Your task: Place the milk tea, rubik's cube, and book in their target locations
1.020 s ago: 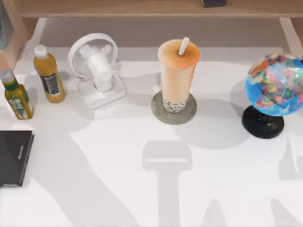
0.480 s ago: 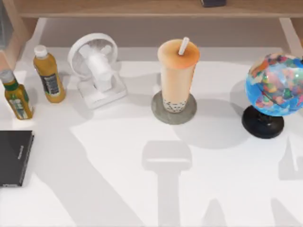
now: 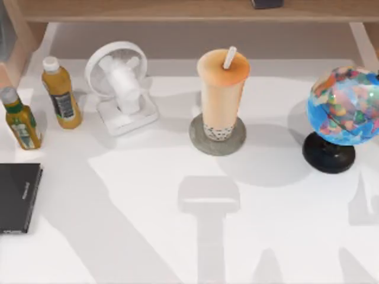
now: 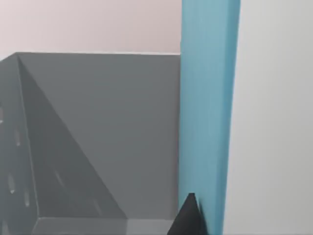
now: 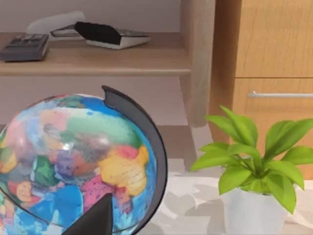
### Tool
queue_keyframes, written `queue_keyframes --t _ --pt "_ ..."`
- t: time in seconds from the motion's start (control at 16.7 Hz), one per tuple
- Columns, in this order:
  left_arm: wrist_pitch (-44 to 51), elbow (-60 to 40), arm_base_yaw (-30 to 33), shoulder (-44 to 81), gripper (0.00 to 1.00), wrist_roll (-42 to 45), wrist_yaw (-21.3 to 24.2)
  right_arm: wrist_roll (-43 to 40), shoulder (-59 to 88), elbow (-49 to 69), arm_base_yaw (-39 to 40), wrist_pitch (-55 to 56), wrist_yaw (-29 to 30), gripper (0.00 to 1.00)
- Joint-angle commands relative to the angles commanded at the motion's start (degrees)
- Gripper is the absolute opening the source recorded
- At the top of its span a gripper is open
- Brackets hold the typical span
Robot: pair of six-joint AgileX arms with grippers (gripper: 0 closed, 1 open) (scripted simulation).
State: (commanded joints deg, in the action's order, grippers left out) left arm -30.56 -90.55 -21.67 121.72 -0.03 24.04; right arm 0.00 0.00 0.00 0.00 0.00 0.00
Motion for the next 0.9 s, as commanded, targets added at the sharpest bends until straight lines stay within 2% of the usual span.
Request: queue_keyframes --t 0.18,0.24,0.9 --pt "0.0 0.0 0.0 0.0 0.02 0.0 0.0 0.0 0.0 0.0 0.0 0.0 0.0 1.00" --pt "0.0 0.0 0.0 0.0 0.00 0.0 0.0 0.0 0.0 0.0 0.0 0.0 0.0 1.00" --pt "0.5 0.9 -0.4 -1.5 0.00 0.1 0.2 0.0 0.0 0.0 0.0 0.0 0.0 1.00"
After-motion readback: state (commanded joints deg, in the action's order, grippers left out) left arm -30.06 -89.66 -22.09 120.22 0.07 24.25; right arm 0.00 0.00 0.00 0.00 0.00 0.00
